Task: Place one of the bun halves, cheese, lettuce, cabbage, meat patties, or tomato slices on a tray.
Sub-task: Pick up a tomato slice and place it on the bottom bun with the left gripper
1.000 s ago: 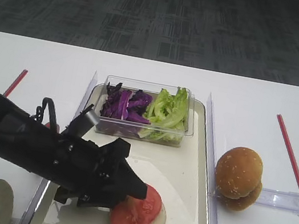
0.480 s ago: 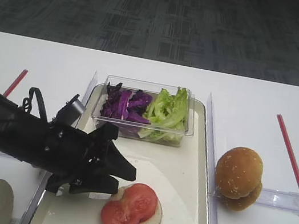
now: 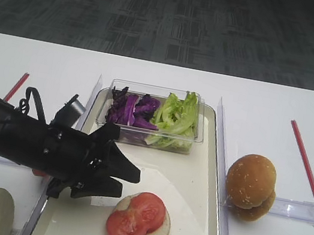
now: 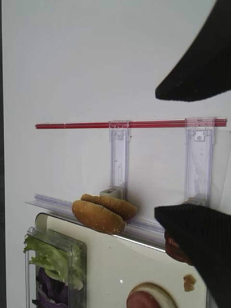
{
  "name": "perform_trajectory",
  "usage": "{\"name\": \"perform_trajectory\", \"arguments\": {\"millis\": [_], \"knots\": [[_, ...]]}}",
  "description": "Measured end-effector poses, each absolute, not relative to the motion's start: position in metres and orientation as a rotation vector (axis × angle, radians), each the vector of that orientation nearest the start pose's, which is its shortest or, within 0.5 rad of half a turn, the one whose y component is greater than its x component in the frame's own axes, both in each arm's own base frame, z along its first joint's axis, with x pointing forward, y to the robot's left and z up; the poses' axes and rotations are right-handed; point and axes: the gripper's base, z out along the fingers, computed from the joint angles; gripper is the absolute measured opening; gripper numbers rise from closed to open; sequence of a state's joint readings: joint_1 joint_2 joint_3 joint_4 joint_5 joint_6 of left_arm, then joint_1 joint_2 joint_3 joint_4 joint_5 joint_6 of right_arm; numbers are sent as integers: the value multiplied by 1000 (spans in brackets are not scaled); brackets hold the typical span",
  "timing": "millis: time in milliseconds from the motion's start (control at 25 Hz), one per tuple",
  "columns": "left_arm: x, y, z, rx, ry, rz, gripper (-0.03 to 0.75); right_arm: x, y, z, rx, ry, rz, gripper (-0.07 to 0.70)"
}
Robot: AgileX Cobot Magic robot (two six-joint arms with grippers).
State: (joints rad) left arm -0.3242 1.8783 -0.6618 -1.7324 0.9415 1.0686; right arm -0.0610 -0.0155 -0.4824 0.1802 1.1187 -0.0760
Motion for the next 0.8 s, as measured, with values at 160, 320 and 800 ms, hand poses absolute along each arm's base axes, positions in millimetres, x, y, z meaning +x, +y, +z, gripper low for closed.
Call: {"name": "perform_trajectory", "arguments": {"millis": [160,320,800], "knots": [[245,-159,121,-143,2645,-1593,368,-8,15,269,-30,2093,135,468],[244,-160,122,-136,2637,-1624,368,-8,15,269,-30,2093,135,468],[242,-160,146,-102,2565,-1649,368,-8,15,269,-28,2095,136,468]]}}
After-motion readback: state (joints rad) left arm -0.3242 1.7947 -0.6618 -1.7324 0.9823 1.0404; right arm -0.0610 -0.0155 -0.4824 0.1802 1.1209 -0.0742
